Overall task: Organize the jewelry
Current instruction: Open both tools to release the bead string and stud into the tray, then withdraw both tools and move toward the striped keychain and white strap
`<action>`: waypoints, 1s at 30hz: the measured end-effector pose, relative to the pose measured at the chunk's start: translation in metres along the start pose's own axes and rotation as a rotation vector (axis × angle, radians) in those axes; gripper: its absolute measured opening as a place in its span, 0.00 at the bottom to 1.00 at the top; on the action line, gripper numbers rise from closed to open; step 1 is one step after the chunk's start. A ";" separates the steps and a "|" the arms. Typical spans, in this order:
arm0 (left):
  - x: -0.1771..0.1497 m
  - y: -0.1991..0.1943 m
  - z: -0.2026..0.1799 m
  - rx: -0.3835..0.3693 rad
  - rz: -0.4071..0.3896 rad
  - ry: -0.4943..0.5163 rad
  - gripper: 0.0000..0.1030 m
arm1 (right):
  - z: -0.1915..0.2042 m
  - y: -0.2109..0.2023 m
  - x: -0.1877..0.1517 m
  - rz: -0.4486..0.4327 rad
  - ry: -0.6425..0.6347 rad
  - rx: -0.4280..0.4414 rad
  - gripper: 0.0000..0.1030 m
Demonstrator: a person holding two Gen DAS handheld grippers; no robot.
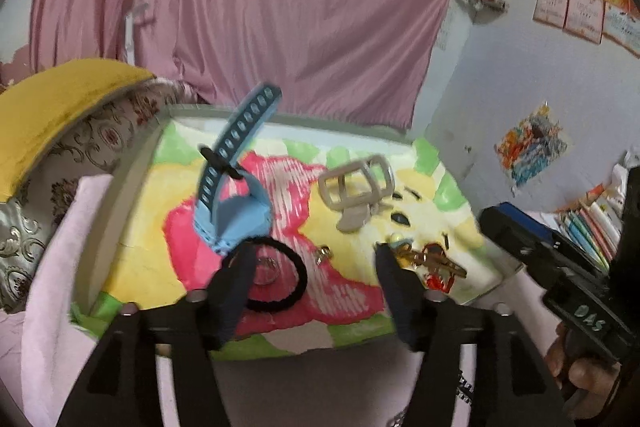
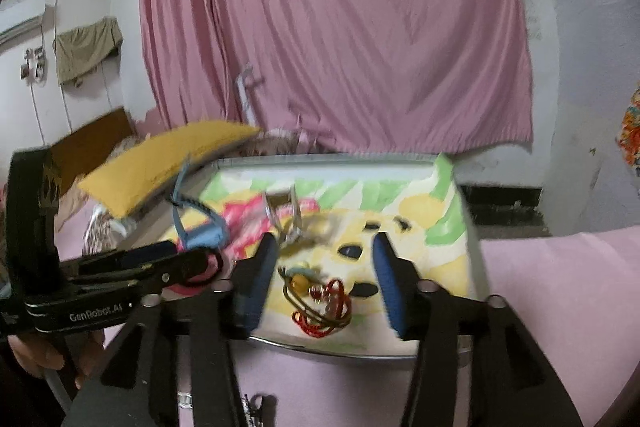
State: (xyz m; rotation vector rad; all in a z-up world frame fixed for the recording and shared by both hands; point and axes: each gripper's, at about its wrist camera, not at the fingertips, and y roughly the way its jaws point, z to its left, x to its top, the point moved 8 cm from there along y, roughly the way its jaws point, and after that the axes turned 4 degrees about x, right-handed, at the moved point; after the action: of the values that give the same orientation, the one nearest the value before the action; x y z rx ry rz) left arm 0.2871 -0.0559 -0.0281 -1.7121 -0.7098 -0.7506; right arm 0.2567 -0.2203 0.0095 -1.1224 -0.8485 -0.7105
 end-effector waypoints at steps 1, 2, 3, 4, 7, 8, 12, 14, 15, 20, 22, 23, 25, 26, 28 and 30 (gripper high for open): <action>0.002 -0.005 0.001 0.013 -0.026 0.000 0.69 | 0.000 -0.010 0.004 -0.036 -0.002 -0.011 0.59; 0.005 -0.010 0.002 0.024 -0.051 -0.001 0.75 | 0.001 -0.020 0.008 -0.072 -0.005 -0.026 0.71; 0.007 -0.019 0.002 0.036 -0.088 -0.001 0.78 | 0.000 -0.027 0.011 -0.095 -0.004 -0.035 0.78; 0.009 -0.027 0.002 0.044 -0.119 0.000 0.84 | 0.000 -0.038 0.014 -0.137 -0.001 -0.048 0.87; 0.014 -0.051 0.003 0.057 -0.206 -0.007 0.96 | 0.001 -0.063 0.021 -0.216 0.004 -0.065 0.90; 0.015 -0.057 0.004 0.060 -0.225 -0.010 0.99 | 0.002 -0.072 0.022 -0.238 0.003 -0.067 0.92; 0.014 -0.088 0.000 0.065 -0.308 -0.005 0.99 | 0.008 -0.094 0.022 -0.287 -0.008 -0.061 0.98; 0.011 -0.097 -0.004 0.072 -0.322 0.014 0.99 | 0.011 -0.103 0.018 -0.288 -0.022 -0.059 0.98; 0.009 -0.101 -0.005 0.075 -0.324 0.025 0.99 | 0.012 -0.105 0.016 -0.284 -0.027 -0.059 0.98; -0.001 -0.116 -0.011 0.068 -0.313 0.061 0.99 | 0.015 -0.113 0.000 -0.217 -0.072 -0.053 0.98; -0.006 -0.118 -0.012 0.066 -0.298 0.072 0.99 | 0.014 -0.115 -0.008 -0.184 -0.088 -0.053 0.98; -0.010 -0.119 -0.012 0.062 -0.289 0.075 0.99 | 0.014 -0.115 -0.011 -0.165 -0.095 -0.053 0.98; -0.017 -0.116 -0.011 0.036 -0.244 0.079 0.99 | 0.013 -0.114 -0.019 -0.111 -0.109 -0.041 0.98; -0.019 -0.115 -0.011 0.028 -0.229 0.079 0.99 | 0.012 -0.112 -0.024 -0.081 -0.117 -0.029 0.98; -0.025 -0.111 -0.009 0.012 -0.185 0.083 0.99 | 0.012 -0.110 -0.031 -0.035 -0.133 -0.018 0.98; -0.031 -0.107 -0.009 -0.002 -0.153 0.088 0.99 | 0.011 -0.103 -0.041 0.028 -0.152 -0.011 0.98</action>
State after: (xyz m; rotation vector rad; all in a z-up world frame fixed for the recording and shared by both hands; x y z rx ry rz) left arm 0.1841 -0.0417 0.0124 -1.6293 -0.7853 -0.9274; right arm 0.1471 -0.2365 0.0249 -1.2078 -0.9566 -0.6129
